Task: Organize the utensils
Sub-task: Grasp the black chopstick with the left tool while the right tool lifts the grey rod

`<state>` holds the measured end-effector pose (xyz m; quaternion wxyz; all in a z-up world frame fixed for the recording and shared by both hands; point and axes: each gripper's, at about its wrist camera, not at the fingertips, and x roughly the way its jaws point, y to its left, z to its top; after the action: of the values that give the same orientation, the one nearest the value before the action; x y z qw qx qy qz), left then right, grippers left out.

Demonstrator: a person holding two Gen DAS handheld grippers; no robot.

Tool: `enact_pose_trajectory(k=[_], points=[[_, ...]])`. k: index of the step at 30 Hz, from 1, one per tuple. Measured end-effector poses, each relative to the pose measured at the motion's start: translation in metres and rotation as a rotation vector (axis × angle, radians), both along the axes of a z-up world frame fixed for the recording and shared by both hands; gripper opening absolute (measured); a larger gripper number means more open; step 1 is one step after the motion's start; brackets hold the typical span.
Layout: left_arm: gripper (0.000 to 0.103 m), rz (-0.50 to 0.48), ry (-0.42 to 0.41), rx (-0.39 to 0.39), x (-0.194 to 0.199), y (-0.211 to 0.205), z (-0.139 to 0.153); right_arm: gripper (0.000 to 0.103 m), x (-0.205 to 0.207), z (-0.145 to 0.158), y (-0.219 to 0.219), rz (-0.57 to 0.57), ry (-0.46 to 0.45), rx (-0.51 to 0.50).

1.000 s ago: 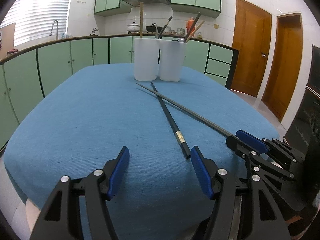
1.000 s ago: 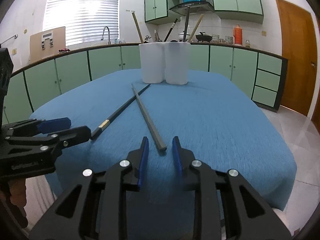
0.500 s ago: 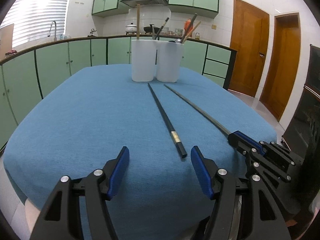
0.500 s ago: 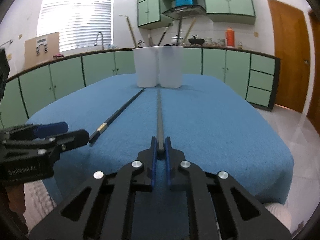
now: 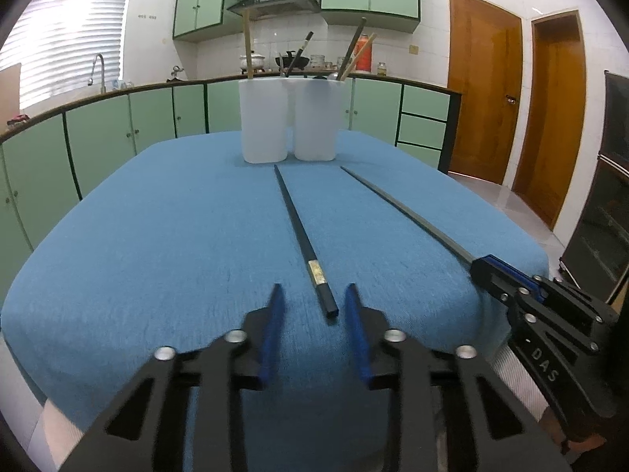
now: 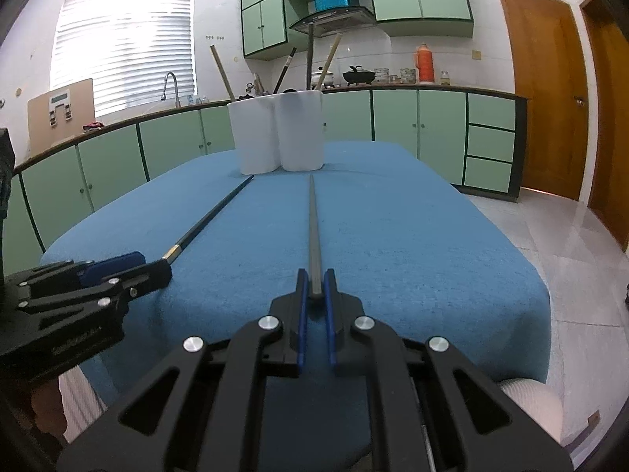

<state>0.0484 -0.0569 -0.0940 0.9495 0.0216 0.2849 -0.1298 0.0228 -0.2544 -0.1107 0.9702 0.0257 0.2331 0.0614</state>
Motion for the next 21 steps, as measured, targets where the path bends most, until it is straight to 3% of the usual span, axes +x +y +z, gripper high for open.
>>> enact_pose_trajectory(k=[3, 11, 21], points=[[0.010, -0.015, 0.000, 0.003, -0.001, -0.003, 0.000, 0.007, 0.001, -0.001, -0.001, 0.001, 0.001, 0.002], [0.007, 0.010, -0.043, 0.030, -0.006, 0.006, 0.011, 0.007, 0.000, 0.007, -0.002, 0.003, -0.017, -0.004], [0.006, 0.027, -0.231, 0.041, -0.020, 0.021, 0.075, 0.006, -0.002, 0.070, -0.012, 0.023, -0.142, -0.012]])
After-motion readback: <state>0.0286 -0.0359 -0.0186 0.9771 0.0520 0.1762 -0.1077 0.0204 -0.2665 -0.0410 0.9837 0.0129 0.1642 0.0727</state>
